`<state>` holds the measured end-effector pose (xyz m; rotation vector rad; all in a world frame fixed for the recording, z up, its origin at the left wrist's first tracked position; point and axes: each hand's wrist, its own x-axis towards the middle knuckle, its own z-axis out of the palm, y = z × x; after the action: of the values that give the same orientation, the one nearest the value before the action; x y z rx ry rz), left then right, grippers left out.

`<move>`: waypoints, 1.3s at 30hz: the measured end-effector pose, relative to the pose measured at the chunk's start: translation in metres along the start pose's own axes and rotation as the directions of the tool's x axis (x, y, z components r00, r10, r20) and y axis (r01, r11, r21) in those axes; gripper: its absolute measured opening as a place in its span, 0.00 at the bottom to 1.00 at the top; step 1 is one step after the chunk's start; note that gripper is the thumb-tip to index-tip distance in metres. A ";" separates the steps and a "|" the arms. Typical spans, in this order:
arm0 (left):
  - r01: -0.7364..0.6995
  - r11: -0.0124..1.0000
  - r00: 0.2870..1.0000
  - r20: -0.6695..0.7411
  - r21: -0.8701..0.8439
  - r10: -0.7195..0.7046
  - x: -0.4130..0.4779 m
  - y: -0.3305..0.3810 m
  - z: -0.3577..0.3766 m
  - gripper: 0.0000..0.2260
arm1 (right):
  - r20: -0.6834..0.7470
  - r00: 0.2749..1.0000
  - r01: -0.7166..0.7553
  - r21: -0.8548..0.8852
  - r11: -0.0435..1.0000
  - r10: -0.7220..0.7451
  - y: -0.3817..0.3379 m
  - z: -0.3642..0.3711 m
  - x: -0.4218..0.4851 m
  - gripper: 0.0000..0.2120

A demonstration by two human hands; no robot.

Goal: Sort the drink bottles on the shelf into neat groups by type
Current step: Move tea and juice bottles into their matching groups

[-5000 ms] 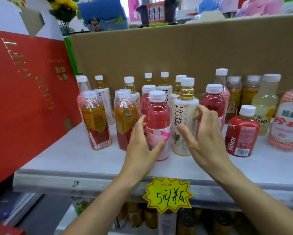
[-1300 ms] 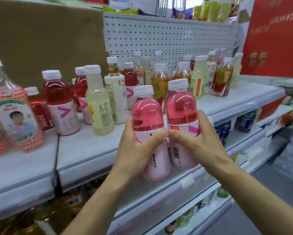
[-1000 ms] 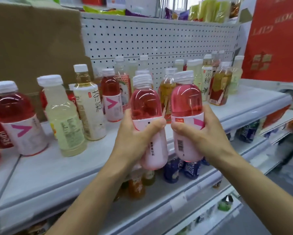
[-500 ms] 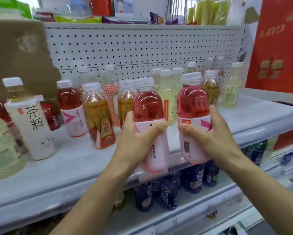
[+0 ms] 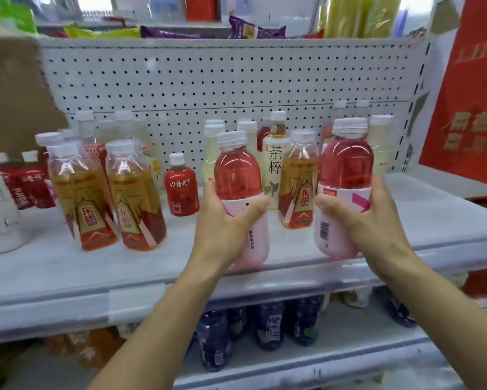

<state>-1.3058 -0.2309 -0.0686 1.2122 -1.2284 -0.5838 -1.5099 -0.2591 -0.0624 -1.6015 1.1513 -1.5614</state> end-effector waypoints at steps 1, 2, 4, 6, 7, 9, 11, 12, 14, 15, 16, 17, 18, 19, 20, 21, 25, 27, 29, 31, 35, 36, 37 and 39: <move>-0.012 1.000 1.000 -0.006 0.023 0.012 0.003 -0.001 0.005 0.22 | -0.001 1.000 0.005 0.004 1.000 -0.005 0.005 -0.003 0.005 0.25; -0.016 0.999 1.000 -0.014 0.040 0.017 0.006 -0.003 0.010 0.22 | -0.003 1.000 0.009 0.002 1.000 -0.009 0.009 -0.006 0.010 0.26; -0.013 0.997 1.000 -0.028 0.078 0.015 0.012 -0.010 0.019 0.24 | -0.010 1.000 0.010 -0.010 1.000 -0.010 0.018 -0.012 0.020 0.27; -0.006 0.994 0.999 -0.034 0.107 0.010 0.017 -0.014 0.027 0.25 | -0.004 1.000 0.005 -0.021 1.000 -0.005 0.029 -0.018 0.028 0.28; -0.004 0.993 0.999 -0.036 0.114 0.008 0.018 -0.016 0.030 0.25 | 0.005 1.000 0.001 -0.029 1.000 0.000 0.034 -0.021 0.032 0.28; -0.008 0.992 0.999 -0.036 0.122 0.012 0.021 -0.018 0.036 0.26 | 0.008 1.000 -0.028 -0.032 0.999 0.028 0.046 -0.025 0.039 0.29; -0.004 0.992 0.999 -0.033 0.123 0.008 0.024 -0.020 0.039 0.27 | 0.006 0.998 -0.055 -0.016 0.998 0.055 0.053 -0.026 0.046 0.30; -0.006 0.992 0.999 -0.031 0.125 0.010 0.026 -0.022 0.040 0.27 | 0.014 0.998 -0.064 -0.008 0.998 0.064 0.055 -0.025 0.051 0.30; -0.008 0.990 0.999 -0.030 0.142 0.013 0.029 -0.024 0.042 0.28 | 0.054 0.994 -0.093 -0.009 0.996 0.093 0.059 -0.023 0.061 0.30; -0.011 0.988 0.999 -0.031 0.152 0.016 0.030 -0.025 0.042 0.28 | 0.080 0.991 -0.105 -0.024 0.994 0.107 0.060 -0.021 0.065 0.29; -0.011 0.987 0.999 -0.033 0.162 0.017 0.031 -0.026 0.043 0.28 | 0.104 0.988 -0.112 -0.045 0.993 0.116 0.061 -0.019 0.069 0.28; -0.008 0.985 0.999 -0.034 0.175 0.014 0.033 -0.026 0.044 0.27 | 0.120 0.985 -0.120 -0.070 0.990 0.127 0.063 -0.017 0.073 0.28; -0.004 0.983 0.999 -0.032 0.186 0.011 0.034 -0.027 0.044 0.27 | 0.124 0.983 -0.126 -0.104 0.987 0.139 0.064 -0.015 0.077 0.28; -0.002 0.981 1.000 -0.029 0.196 0.008 0.035 -0.027 0.043 0.27 | 0.116 0.983 -0.123 -0.158 0.980 0.142 0.067 -0.013 0.081 0.29; -0.003 0.979 1.000 -0.028 0.203 0.009 0.036 -0.027 0.043 0.28 | 0.104 0.985 -0.108 -0.224 0.969 0.134 0.069 -0.011 0.085 0.29; -0.006 0.976 1.000 -0.026 0.216 0.012 0.037 -0.028 0.041 0.28 | 0.096 0.988 -0.090 -0.292 0.952 0.123 0.071 -0.009 0.088 0.31; -0.017 0.945 1.000 -0.005 0.327 0.020 0.043 -0.033 0.036 0.34 | 0.107 0.985 -0.087 -0.350 0.933 0.132 0.071 -0.006 0.094 0.37; -0.025 0.930 1.000 -0.004 0.367 0.028 0.046 -0.034 0.034 0.37 | 0.114 0.983 -0.095 -0.351 0.932 0.143 0.072 -0.006 0.095 0.35; -0.033 0.914 0.999 -0.016 0.404 0.043 0.048 -0.034 0.032 0.41 | 0.119 0.982 -0.098 -0.352 0.931 0.148 0.073 -0.007 0.097 0.36; -0.024 0.904 0.998 -0.041 0.427 0.045 0.048 -0.034 0.033 0.42 | 0.139 0.977 -0.109 -0.342 0.933 0.164 0.071 -0.009 0.097 0.38; 0.000 0.904 0.998 -0.051 0.428 0.024 0.048 -0.034 0.032 0.39 | 0.104 0.988 -0.081 -0.282 0.956 0.115 0.059 -0.009 0.096 0.38; 0.002 0.911 0.998 -0.057 0.412 0.023 0.047 -0.032 0.029 0.41 | 0.047 0.998 -0.021 -0.294 0.955 0.036 0.052 -0.008 0.096 0.37; -0.008 0.922 0.996 -0.080 0.388 0.043 0.047 -0.028 0.025 0.43 | -0.019 0.998 0.054 -0.311 0.949 -0.063 0.044 -0.008 0.095 0.36; -0.065 0.933 0.979 -0.159 0.353 0.128 0.051 -0.017 0.011 0.40 | -0.111 0.956 0.226 -0.315 0.922 -0.273 0.021 -0.004 0.094 0.31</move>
<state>-1.2956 -0.2849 -0.0660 1.4540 -1.2604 -0.1801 -1.5247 -0.3513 -0.0379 -1.9169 1.3625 -1.7643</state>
